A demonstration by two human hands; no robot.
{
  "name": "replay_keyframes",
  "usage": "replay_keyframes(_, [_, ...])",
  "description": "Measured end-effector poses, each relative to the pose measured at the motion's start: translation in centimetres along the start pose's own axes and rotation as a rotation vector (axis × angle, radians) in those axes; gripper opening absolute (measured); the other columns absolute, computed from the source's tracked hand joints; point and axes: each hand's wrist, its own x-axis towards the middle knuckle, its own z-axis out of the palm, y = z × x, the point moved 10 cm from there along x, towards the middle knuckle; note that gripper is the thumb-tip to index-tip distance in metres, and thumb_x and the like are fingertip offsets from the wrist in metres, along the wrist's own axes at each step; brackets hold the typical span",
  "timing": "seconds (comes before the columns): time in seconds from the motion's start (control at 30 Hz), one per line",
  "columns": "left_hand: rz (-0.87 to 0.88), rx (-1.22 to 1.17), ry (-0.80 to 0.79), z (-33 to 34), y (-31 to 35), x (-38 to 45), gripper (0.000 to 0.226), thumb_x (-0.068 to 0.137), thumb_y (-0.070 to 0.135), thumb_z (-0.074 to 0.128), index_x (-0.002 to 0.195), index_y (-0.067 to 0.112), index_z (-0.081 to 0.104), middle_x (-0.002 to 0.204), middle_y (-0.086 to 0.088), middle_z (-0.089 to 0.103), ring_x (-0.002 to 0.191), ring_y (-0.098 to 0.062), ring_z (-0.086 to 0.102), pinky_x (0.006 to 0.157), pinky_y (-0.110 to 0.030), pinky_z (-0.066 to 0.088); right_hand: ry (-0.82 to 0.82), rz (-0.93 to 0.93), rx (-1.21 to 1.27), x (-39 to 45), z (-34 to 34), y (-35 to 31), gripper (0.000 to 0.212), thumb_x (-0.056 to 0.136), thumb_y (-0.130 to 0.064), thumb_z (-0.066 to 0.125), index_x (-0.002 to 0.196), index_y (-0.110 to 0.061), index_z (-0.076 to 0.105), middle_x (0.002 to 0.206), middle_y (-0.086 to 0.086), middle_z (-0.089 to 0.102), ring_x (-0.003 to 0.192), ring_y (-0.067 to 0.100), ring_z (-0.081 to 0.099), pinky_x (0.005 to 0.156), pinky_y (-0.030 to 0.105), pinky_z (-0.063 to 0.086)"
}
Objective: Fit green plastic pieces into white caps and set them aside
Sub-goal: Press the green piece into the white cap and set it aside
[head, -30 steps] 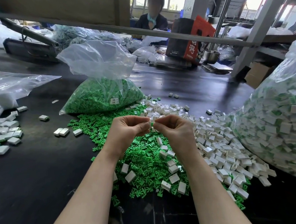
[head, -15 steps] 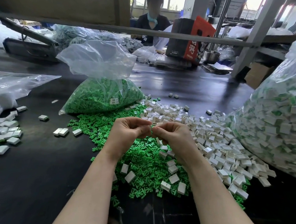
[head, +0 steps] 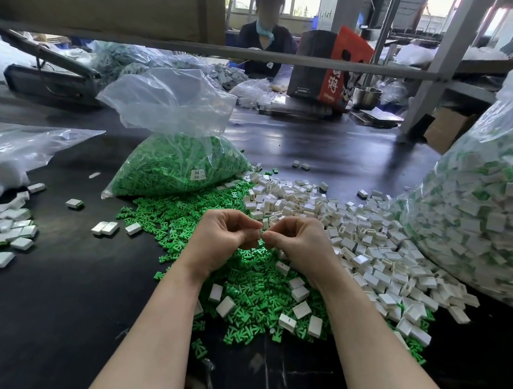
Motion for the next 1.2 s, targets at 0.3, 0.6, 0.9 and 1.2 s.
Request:
replay_keyframes(0.3, [0.013, -0.005, -0.016, 0.1, 0.2, 0.0, 0.013, 0.080, -0.010, 0.070, 0.085, 0.002, 0.074, 0.077, -0.010, 0.075, 0.069, -0.019, 0.073, 0.065, -0.021, 0.057, -0.015, -0.041, -0.028, -0.1, 0.1, -0.3, 0.010, 0.082, -0.011, 0.077, 0.075, -0.014, 0.071, 0.066, -0.002, 0.070, 0.059, 0.006, 0.062, 0.055, 0.016, 0.047])
replay_keyframes(0.6, [0.049, -0.035, -0.023, 0.2, 0.5, 0.1, 0.013, 0.080, -0.006, 0.072, 0.086, 0.006, 0.075, 0.078, -0.009, 0.076, 0.071, -0.019, 0.073, 0.067, -0.021, 0.057, 0.001, -0.088, 0.011, 0.0, -0.1, -0.7, 0.007, 0.084, -0.007, 0.075, 0.077, -0.010, 0.073, 0.069, 0.002, 0.072, 0.063, 0.009, 0.065, 0.058, 0.019, 0.052])
replay_keyframes(0.9, [0.002, 0.216, -0.192, 1.0, -0.2, 0.1, 0.019, 0.097, 0.023, 0.059, 0.083, 0.011, 0.063, 0.066, -0.002, 0.067, 0.061, -0.012, 0.058, 0.058, -0.016, 0.044, -0.033, -0.131, 0.078, 0.2, -0.2, -1.4, 0.005, 0.086, -0.009, 0.073, 0.083, -0.005, 0.073, 0.072, 0.004, 0.073, 0.061, 0.006, 0.064, 0.060, 0.015, 0.048])
replay_keyframes(1.2, [-0.014, 0.108, -0.279, 2.9, 0.2, -0.4, 0.029, 0.103, 0.017, 0.044, 0.075, 0.012, 0.050, 0.058, 0.007, 0.043, 0.054, -0.008, 0.035, 0.052, -0.017, 0.031, -0.223, 0.010, 0.077, -0.2, 1.3, -0.3, 0.013, 0.100, -0.015, 0.055, 0.091, -0.006, 0.057, 0.062, -0.001, 0.055, 0.044, 0.001, 0.045, 0.042, 0.010, 0.035])
